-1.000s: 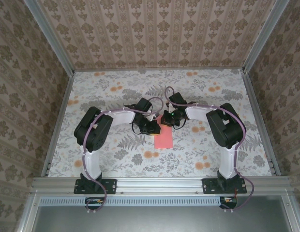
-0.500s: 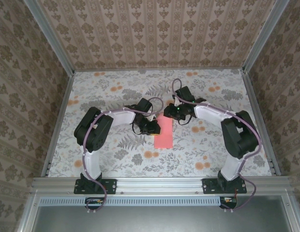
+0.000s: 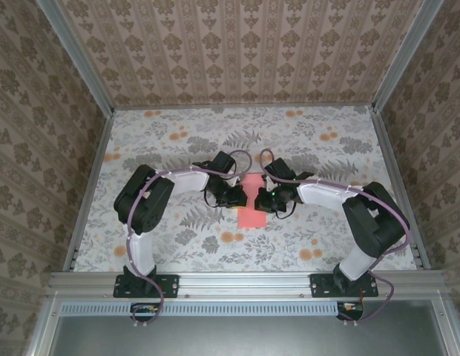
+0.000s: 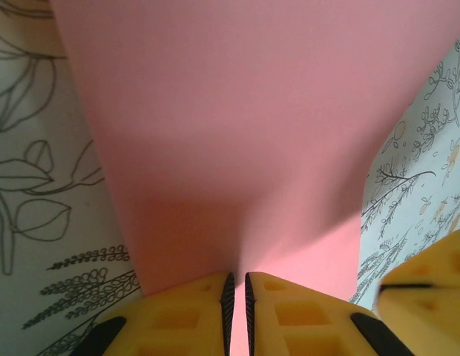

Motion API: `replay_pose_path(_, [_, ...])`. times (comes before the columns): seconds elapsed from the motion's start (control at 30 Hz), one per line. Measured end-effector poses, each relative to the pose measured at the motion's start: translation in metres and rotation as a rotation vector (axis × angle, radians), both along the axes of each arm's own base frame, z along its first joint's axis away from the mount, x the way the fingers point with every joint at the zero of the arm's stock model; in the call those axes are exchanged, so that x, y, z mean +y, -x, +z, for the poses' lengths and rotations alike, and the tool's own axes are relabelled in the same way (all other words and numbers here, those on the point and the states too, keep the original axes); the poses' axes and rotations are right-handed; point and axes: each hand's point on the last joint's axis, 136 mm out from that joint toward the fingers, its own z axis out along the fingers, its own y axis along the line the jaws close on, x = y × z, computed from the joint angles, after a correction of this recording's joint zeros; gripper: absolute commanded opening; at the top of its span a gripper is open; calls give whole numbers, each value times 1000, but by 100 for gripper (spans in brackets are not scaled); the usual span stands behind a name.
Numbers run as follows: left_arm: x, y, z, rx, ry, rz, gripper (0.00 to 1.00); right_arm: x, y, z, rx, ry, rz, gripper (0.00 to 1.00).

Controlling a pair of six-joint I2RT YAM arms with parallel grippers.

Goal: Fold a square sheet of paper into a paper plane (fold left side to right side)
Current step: Hold the square sheet of paper at the center of the table, then first fold the square sheet of paper in half at the center of the table.

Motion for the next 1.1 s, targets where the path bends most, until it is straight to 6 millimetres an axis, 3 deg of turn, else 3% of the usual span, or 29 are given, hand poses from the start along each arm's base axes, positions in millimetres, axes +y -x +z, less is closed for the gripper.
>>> replay_pose_path(0.27, [-1, 0, 2, 1, -4, 1, 17, -5, 13, -22, 66, 42, 0, 5])
replay_pose_path(0.77, [-15, -23, 25, -51, 39, 15, 16, -5, 13, -25, 72, 49, 6, 5])
replay_pose_path(1.1, [-12, -26, 5, -17, 11, 26, 13, -6, 14, -25, 68, 58, 26, 5])
